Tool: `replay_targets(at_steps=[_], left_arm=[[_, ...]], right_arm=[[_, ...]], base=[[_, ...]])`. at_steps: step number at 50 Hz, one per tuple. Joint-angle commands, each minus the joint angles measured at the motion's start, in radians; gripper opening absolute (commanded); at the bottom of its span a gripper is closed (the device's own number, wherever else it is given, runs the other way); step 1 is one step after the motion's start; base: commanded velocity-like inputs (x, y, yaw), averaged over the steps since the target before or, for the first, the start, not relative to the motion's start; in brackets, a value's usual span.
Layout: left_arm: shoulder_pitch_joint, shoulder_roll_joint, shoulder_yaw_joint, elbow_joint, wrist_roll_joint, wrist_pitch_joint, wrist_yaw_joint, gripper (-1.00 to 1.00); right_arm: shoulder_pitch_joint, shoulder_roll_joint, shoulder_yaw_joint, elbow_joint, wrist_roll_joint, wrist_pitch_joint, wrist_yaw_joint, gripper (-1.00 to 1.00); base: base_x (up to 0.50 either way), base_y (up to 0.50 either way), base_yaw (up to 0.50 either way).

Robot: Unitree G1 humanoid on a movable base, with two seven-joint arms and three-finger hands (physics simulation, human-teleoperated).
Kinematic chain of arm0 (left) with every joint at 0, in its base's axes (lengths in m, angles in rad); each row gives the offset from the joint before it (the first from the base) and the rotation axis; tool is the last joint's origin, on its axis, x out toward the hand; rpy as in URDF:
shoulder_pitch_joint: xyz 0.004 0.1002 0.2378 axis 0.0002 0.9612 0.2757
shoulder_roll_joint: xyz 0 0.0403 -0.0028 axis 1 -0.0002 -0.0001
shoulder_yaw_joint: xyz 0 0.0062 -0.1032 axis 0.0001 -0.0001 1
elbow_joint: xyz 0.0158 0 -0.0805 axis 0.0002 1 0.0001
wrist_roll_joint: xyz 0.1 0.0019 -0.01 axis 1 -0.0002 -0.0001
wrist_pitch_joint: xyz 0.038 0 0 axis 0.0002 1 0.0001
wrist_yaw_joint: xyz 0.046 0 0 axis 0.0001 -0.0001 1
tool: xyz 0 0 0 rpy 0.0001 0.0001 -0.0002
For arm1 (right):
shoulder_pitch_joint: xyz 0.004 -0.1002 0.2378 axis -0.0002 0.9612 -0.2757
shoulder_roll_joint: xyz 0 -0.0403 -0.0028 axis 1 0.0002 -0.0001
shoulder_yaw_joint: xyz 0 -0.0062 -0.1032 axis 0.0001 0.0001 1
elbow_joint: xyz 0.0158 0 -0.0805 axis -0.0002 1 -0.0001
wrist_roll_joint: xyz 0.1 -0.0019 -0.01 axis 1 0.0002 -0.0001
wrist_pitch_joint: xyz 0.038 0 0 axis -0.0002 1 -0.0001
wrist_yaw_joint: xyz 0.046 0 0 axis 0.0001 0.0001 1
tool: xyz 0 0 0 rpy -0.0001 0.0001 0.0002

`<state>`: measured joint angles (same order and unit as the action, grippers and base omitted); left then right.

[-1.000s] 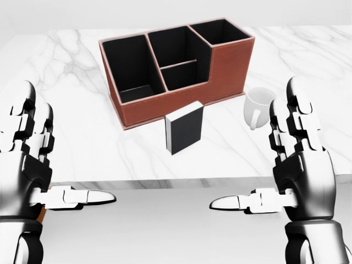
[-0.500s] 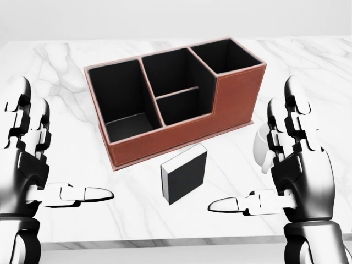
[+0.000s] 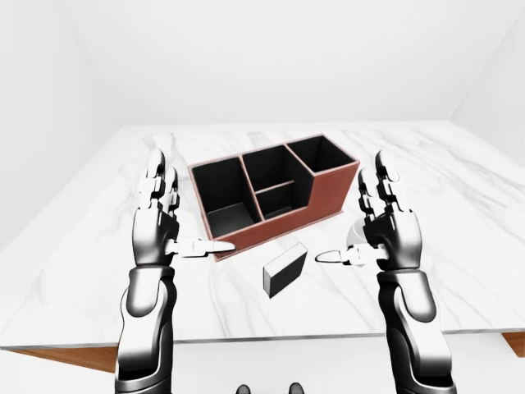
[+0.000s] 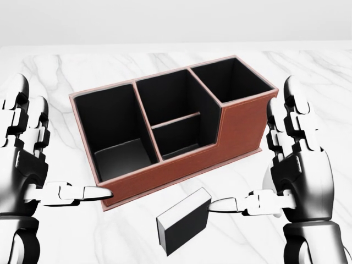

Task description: Pick up the book and place it in the front compartment of the caddy.

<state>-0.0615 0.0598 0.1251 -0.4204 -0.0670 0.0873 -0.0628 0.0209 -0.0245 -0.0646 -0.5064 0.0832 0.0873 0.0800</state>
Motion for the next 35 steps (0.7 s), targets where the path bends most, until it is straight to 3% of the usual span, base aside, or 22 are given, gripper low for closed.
replay_targets(at_steps=[1,25,35], left_arm=[[0.002,0.0,0.0,0.001,-0.001,0.0,0.0,1.0],[0.008,-0.002,-0.003,-0.009,0.001,0.0,-0.004,1.0],[0.01,-0.002,-0.004,-0.009,0.002,0.0,-0.004,1.0]], right_arm=[[-0.003,0.001,-0.014,-0.009,0.008,0.0,-0.006,1.0],[0.011,0.004,0.002,-0.023,0.039,0.0,0.015,1.0],[0.012,0.002,0.001,-0.01,0.026,0.0,0.008,1.0]], base=[[0.0,0.5,0.0],[0.0,0.05,0.0],[0.47,-0.14,0.0]])
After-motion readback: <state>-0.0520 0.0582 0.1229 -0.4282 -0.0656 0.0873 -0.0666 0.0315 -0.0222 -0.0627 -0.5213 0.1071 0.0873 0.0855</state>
